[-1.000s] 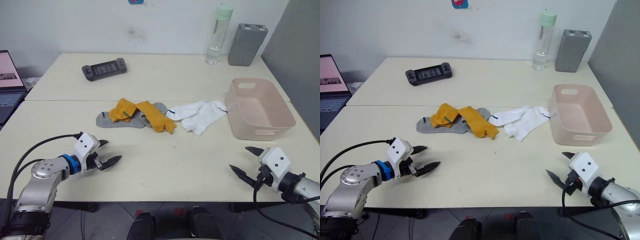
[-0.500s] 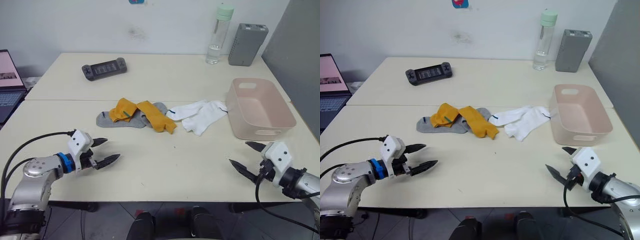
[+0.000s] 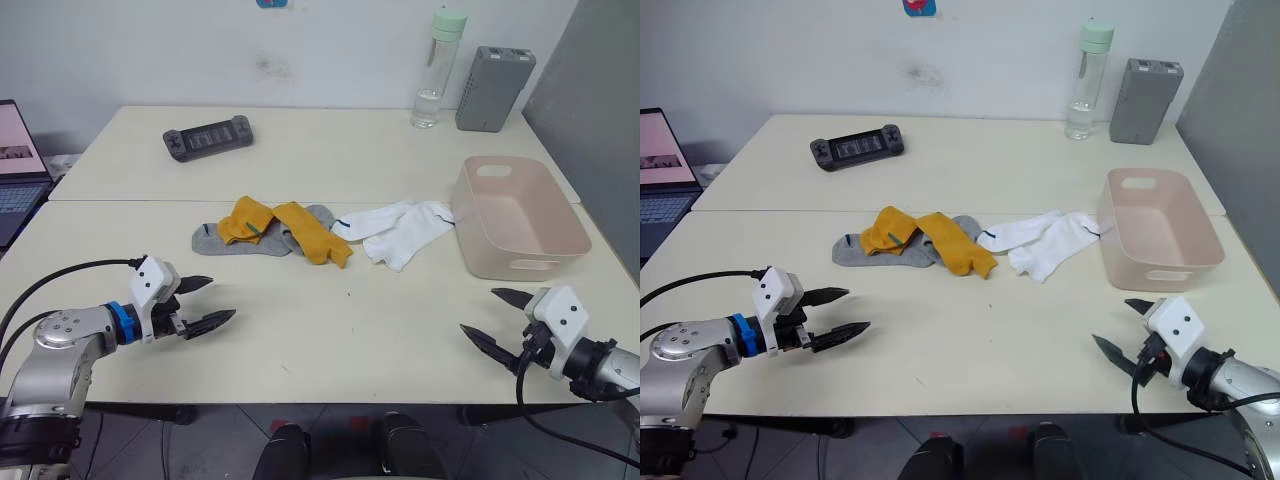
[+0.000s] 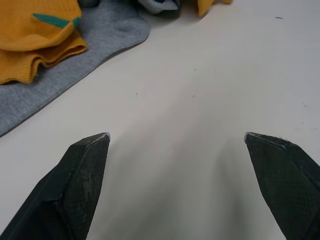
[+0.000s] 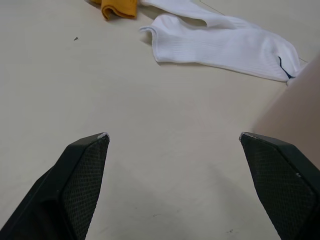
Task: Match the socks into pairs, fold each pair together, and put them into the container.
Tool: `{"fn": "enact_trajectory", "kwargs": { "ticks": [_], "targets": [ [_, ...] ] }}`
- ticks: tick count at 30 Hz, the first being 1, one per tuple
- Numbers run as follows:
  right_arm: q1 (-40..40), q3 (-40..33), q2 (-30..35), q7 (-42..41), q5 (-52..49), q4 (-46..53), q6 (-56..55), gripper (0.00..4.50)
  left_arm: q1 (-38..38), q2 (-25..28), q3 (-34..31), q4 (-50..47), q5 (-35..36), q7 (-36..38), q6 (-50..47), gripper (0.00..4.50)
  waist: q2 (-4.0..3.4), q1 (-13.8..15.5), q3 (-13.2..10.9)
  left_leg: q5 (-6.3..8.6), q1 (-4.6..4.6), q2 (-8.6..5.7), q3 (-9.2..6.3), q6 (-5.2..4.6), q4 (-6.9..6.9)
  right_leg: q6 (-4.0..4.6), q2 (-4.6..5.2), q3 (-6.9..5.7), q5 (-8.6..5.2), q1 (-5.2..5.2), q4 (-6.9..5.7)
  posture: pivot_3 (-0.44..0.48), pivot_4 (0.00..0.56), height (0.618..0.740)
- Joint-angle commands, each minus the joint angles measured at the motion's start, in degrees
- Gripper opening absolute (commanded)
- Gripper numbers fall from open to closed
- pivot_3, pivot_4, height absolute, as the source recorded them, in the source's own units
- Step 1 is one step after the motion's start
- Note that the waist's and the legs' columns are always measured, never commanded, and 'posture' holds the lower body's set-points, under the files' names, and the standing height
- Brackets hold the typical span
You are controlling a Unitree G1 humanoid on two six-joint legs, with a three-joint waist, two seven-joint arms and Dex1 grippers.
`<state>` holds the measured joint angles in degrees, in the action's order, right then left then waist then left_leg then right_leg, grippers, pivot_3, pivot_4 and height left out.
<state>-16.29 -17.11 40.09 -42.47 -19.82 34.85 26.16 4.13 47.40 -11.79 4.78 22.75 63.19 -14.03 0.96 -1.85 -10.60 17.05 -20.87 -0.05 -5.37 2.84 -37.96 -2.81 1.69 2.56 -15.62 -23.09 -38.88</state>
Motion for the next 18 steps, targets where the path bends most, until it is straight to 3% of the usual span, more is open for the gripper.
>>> {"fn": "enact_trajectory", "kwargs": {
  "ticks": [1,5,8,13,18],
  "targets": [
    [3.6,1.7,0.1,1.0,-3.3,4.4,3.0,4.48,0.1,-1.0,-0.9,-5.8,3.5,-0.6,-3.6,4.50,0.00,0.0,0.0,0.00,0.00,0.01,0.01,0.00,0.00,0.00,0.00,0.01,0.00,0.00,0.00,0.000,0.150,0.740],
    [10.0,6.4,-2.1,4.0,-6.5,6.4,8.3,4.48,0.2,-1.6,-0.8,-10.2,6.8,-1.0,-9.0,4.50,0.01,0.0,0.0,0.00,0.00,0.06,-0.02,0.00,-0.01,0.00,-0.04,-0.01,0.00,0.00,0.00,0.000,0.150,0.740],
    [18.3,14.8,-4.6,7.3,-2.9,4.6,9.9,4.48,0.5,-1.1,-0.5,-11.5,7.0,-0.3,-9.5,4.50,0.01,-0.3,0.0,0.00,0.00,0.13,0.02,0.00,-0.01,0.01,-0.13,0.02,0.01,-0.05,0.00,0.000,0.150,0.740],
    [30.3,27.7,-9.4,12.3,6.0,-3.8,11.4,4.48,1.9,-0.1,-0.8,-13.5,8.8,1.8,-10.4,4.50,0.03,-0.2,0.0,0.00,-0.02,0.33,0.02,0.01,-0.01,0.12,-0.35,-0.01,0.04,-0.10,0.01,0.000,0.150,0.740],
    [38.9,35.2,-15.5,15.8,12.4,-13.5,11.1,4.48,0.8,0.2,-1.7,-17.3,11.7,3.3,-12.0,4.50,0.03,0.0,0.0,0.00,-0.06,0.47,0.01,0.01,0.02,0.23,-0.42,-0.07,0.03,-0.15,0.00,0.000,0.150,0.740]
  ]
}}
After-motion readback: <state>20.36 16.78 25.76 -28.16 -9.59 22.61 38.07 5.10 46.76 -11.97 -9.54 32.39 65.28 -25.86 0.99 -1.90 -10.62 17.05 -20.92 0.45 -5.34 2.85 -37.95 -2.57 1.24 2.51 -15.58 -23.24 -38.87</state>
